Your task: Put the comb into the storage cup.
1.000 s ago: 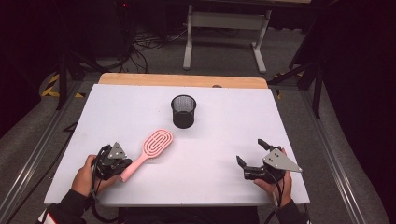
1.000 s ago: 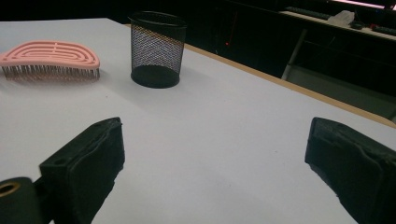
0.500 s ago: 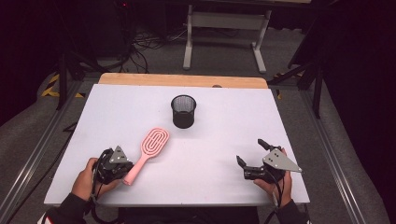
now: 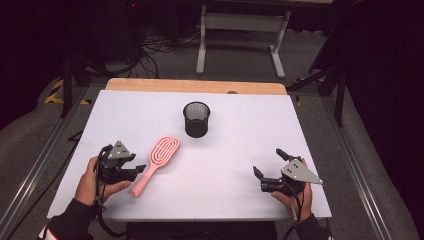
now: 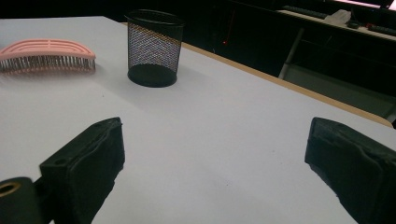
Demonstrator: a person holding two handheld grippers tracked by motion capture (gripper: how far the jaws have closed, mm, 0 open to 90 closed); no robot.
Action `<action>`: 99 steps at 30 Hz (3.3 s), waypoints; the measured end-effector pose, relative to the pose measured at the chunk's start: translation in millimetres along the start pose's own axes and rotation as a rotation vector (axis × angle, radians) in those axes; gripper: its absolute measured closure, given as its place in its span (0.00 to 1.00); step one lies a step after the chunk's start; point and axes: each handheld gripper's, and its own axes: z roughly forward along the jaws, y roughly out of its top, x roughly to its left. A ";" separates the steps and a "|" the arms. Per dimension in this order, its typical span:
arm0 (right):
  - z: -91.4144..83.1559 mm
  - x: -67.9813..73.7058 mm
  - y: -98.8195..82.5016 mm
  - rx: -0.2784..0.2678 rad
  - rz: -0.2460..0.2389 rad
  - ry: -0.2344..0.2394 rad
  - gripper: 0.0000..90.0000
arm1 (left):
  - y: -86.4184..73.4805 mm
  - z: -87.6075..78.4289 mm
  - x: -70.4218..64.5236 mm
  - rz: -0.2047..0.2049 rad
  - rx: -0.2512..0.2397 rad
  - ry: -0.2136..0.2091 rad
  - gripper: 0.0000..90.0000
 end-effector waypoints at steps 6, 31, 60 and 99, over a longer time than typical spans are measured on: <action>-0.7 -1.2 -0.2 -0.001 0.004 -0.001 0.06 | 12.0 18.1 -3.5 -0.047 0.084 -0.032 0.11; 2.1 0.7 -1.1 0.014 -0.003 0.006 0.07 | 25.1 59.1 -3.9 -0.013 0.294 -0.073 0.51; 4.1 0.4 -2.0 0.026 -0.011 0.012 0.07 | 14.4 45.2 -3.2 0.030 0.169 -0.025 0.79; 9.0 1.9 -4.6 0.052 -0.017 0.024 0.07 | 22.8 57.0 0.5 0.066 0.272 -0.166 0.64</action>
